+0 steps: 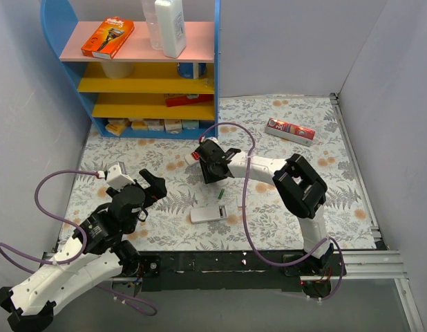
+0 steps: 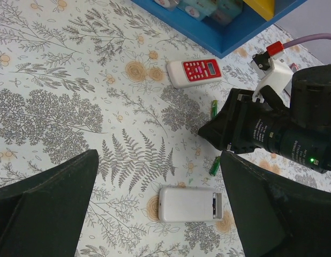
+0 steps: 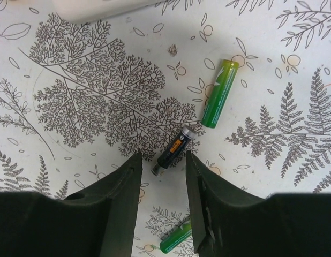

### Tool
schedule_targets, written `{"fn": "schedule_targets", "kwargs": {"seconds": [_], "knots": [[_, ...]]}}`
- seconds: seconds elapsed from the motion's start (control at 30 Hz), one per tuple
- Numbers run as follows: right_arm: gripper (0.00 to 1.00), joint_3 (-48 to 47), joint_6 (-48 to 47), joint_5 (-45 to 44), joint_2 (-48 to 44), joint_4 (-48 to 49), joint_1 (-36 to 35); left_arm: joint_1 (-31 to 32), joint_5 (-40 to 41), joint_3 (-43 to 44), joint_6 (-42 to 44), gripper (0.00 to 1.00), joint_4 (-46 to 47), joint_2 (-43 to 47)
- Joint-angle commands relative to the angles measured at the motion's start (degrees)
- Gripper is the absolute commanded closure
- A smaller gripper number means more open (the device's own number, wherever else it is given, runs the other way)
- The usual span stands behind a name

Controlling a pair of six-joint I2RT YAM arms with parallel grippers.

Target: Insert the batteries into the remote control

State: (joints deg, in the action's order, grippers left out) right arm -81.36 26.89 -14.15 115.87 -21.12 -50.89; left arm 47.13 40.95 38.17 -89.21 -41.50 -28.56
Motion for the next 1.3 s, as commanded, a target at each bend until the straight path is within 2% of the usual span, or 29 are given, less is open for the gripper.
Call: {"fn": "schedule_targets", "kwargs": {"seconds": [0.0,0.37,0.7,0.87,1.07,1.27], "knots": [[0.57,-3.1,0.9,-4.2,1.9,-2.3,-0.6,0.0,2.8,-0.2,0.9,0.02,-1.2,-0.2],[0.71,0.1,0.0,-3.1,0.0,-2.8,-1.2,0.0,2.8,-0.4,0.9,0.02,-1.1,-0.4],[0.94,2.3,-2.6,-2.3,-5.0,-2.8,-1.8,0.0,1.6,-0.6,0.9,0.02,-0.6,-1.5],[0.98,2.5,-4.0,1.5,-10.1,-6.2,-2.3,0.0,0.7,-0.7,1.1,0.02,-0.3,-2.4],[0.98,10.5,-3.2,6.5,-18.3,-10.9,-3.3,0.0,0.5,-0.8,1.1,0.02,-0.1,-2.6],[0.95,16.6,0.5,6.2,-23.6,-15.6,-6.1,0.0,0.3,-0.8,1.1,0.02,-0.1,-2.9]]}}
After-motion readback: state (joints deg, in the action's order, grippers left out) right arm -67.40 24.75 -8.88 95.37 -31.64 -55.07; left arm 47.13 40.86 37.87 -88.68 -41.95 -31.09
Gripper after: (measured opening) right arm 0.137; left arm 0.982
